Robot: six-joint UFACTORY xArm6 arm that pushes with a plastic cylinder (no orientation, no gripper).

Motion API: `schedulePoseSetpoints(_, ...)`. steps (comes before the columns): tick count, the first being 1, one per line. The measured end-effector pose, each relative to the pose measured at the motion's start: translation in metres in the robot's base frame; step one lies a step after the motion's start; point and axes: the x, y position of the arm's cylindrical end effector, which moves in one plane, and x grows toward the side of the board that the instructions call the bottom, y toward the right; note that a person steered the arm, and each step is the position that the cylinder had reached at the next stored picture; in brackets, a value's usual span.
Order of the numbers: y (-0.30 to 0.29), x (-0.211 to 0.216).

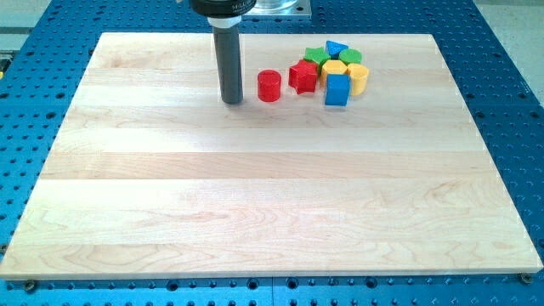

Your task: Push the red circle to the left of the red star

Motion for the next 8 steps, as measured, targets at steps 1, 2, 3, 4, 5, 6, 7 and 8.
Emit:
schedulePoseSetpoints(1, -0.032, -0.007)
schedulePoseSetpoints(2, -0.011, -0.026)
schedulePoseSetpoints(3, 0.017, -0.028)
schedulePoseSetpoints(4, 0.034, -0.017)
schedulePoseSetpoints(5, 0.046, 0.002)
schedulePoseSetpoints(6, 0.054, 0.016)
schedulePoseSetpoints(7, 0.032, 0.001)
schedulePoseSetpoints(8, 0.032, -0.027)
